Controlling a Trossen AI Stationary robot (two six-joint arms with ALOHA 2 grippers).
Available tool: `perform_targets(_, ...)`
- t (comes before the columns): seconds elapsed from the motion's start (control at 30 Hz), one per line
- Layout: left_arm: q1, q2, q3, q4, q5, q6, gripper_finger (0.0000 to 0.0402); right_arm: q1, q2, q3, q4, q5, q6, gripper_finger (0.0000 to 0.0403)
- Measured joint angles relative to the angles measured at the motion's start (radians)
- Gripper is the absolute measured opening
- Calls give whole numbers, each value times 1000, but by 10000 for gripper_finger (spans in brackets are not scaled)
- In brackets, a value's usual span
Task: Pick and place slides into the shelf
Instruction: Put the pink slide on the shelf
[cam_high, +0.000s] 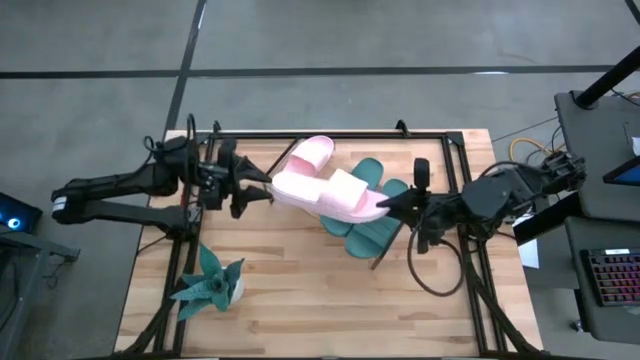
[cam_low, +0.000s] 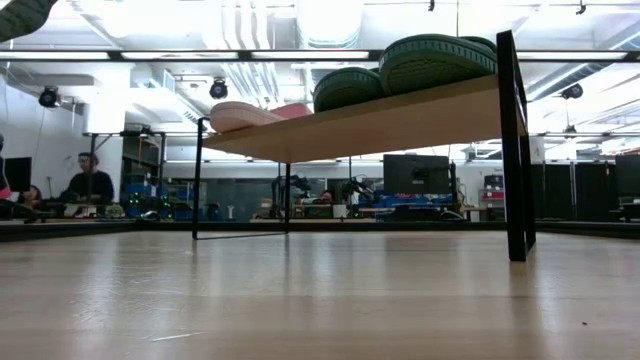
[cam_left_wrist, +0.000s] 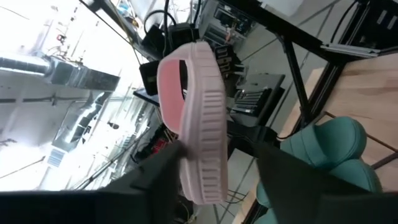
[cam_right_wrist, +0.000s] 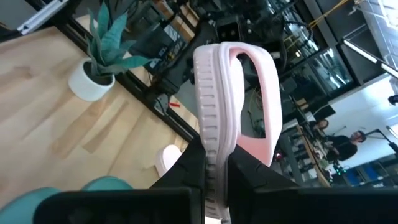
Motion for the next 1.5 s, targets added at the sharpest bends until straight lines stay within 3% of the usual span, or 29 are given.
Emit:
perform_targets(0.13,0,21,0,27,-3,0,244,0,0,0,6,-1,-1,21)
perform_targets(0.23,0,43,1,75,-5,-2,264,0,0,0,8,-23,4,21)
perform_targets(0.4,0,89,1,120,-22,-2,267,0,2,0,17,-83,12,20)
perform_targets(0.63,0,110,11,148,-101,-9,267,0,3,-1,-11,-79,34,20)
perform_targets(0.83,-5,103,11,117,-57,-58,267,0,3,-1,-20,-79,36,20)
perform_targets(1.5,-28,83,11,-32,-49,-58,267,0,-16,-1,-57,-68,49,20)
